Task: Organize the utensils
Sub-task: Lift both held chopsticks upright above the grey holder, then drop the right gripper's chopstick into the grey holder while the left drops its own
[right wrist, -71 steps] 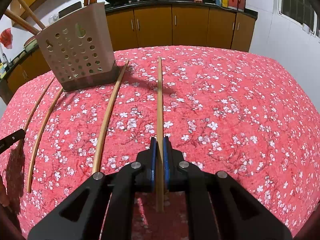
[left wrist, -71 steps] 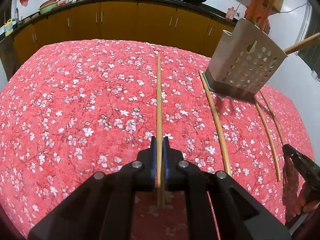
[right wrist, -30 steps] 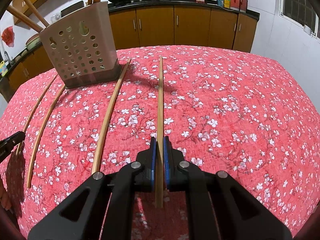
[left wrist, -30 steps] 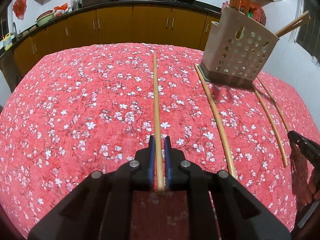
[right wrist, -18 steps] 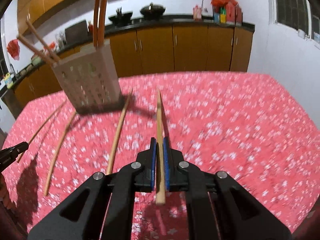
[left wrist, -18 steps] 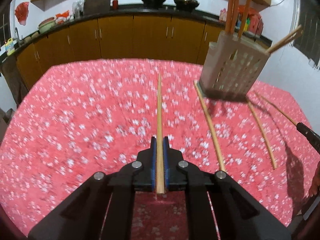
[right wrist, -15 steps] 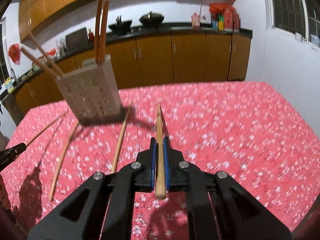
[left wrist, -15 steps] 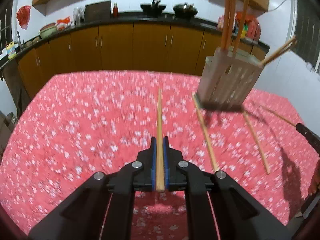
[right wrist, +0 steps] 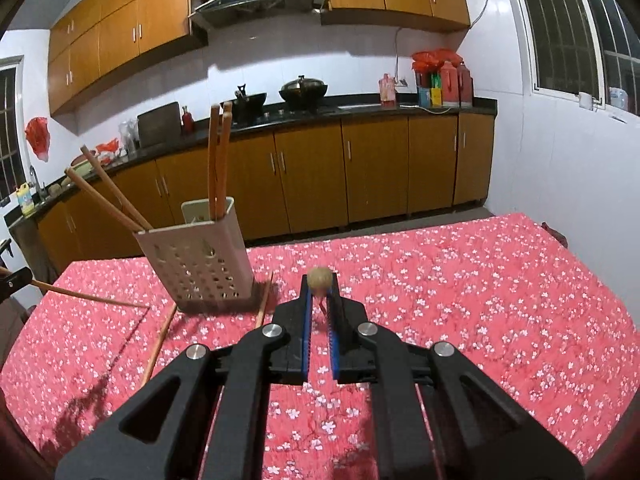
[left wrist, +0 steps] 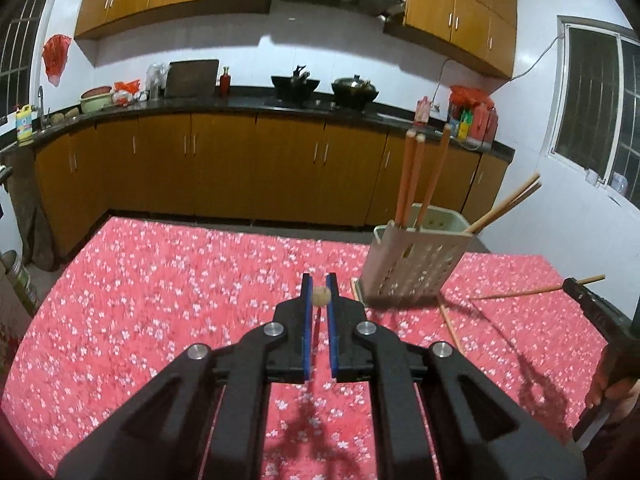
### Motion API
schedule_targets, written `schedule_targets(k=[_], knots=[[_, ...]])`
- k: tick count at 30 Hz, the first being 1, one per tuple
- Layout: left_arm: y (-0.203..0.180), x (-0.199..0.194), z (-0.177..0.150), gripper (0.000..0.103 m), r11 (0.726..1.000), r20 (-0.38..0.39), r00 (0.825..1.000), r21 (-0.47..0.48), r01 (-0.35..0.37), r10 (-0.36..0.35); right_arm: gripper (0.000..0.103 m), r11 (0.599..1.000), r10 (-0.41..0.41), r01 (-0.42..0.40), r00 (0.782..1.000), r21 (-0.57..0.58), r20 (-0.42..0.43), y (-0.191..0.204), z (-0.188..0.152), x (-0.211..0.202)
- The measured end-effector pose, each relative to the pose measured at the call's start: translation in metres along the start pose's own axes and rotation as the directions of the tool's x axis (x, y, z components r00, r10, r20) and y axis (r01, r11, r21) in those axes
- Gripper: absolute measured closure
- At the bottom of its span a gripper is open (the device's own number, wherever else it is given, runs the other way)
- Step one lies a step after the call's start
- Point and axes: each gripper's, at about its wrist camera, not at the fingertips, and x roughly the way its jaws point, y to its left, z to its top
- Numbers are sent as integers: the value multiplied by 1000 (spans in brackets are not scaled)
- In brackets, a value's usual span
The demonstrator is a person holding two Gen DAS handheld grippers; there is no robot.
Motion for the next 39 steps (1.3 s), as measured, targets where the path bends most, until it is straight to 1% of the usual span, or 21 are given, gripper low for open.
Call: schedule_targets(k=[8,11,14,16,19,22,26,29,32,36,38,39], knots=[[-3,-7,11,95,1000,32,999,1,11,-11,95,1000,5,-5,1000,-5,24,3,6,-5],[-6,-11,18,96,1000,44,999,15,25,-26,95,1000,16,-15,999,-13,40,6,14,-10],[-12,-20,29,96,998,65,997,41,49,-51,95,999,47,-47,997,-10,59,9,29,-18],[-18,-27,37,96,996,79,994,58,73,-78,95,997,83,-83,994,0,72,10,42,-25],[-28,-38,48,96,992,116,988,76,98,-106,95,990,137,-138,984,6,111,13,61,-40],[-37,-45,60,96,989,157,978,82,125,-137,95,981,189,-193,969,10,158,19,78,-52],[-52,-52,81,96,982,223,957,79,171,-185,95,969,239,-248,941,12,239,31,100,-63],[-70,-53,98,96,982,301,935,79,174,-190,95,969,235,-247,928,4,291,41,108,-62],[-77,-45,112,96,981,332,923,44,189,-193,95,970,230,-243,917,-3,327,50,114,-51],[-80,-29,121,96,986,376,914,-11,168,-151,95,975,217,-223,919,-20,330,60,115,-32],[-81,-19,120,96,989,397,910,-27,144,-121,95,976,215,-218,927,-26,308,65,114,-19],[-81,-15,121,96,991,398,910,-27,133,-112,95,976,216,-218,931,-26,293,67,112,-12]])
